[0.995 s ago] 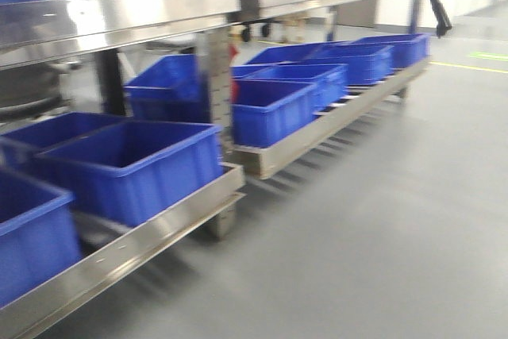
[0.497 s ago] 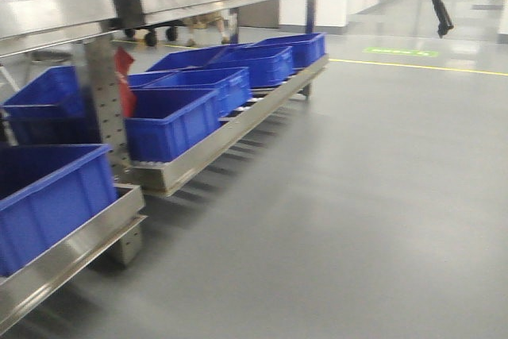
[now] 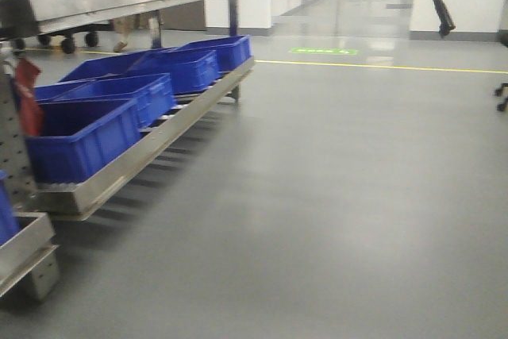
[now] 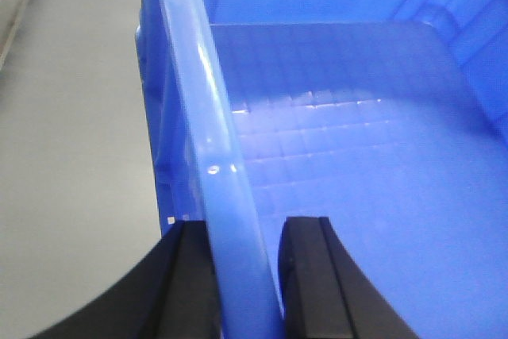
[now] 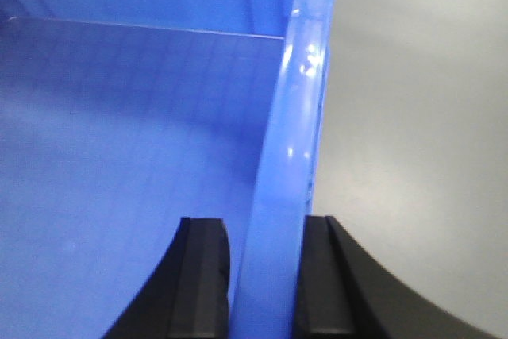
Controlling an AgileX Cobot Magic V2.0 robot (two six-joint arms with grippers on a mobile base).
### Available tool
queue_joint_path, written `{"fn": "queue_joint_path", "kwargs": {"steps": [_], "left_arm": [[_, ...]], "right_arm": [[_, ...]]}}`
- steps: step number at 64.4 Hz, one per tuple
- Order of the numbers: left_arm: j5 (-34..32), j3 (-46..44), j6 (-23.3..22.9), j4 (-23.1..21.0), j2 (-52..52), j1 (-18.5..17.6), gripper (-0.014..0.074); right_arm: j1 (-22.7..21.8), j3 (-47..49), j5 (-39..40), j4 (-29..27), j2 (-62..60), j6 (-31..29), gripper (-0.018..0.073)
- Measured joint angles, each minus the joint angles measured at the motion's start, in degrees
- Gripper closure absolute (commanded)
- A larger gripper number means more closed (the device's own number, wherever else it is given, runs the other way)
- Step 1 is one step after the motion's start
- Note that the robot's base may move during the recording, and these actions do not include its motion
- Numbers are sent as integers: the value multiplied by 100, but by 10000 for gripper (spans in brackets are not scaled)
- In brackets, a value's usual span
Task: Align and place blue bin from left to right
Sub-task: 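Hold the bin in both grippers while driving back and turning away, then carry the bin in both grippers across the floor toward another shelf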
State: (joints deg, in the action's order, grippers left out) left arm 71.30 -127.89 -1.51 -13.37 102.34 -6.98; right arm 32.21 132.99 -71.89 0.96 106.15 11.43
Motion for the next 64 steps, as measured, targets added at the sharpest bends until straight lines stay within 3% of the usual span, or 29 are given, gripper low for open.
{"fn": "queue_joint_path", "kwargs": {"steps": [64], "left_arm": [[0, 0, 0, 0, 0, 0, 708]], "right_arm": [[0, 0, 0, 0, 0, 0, 712]]}}
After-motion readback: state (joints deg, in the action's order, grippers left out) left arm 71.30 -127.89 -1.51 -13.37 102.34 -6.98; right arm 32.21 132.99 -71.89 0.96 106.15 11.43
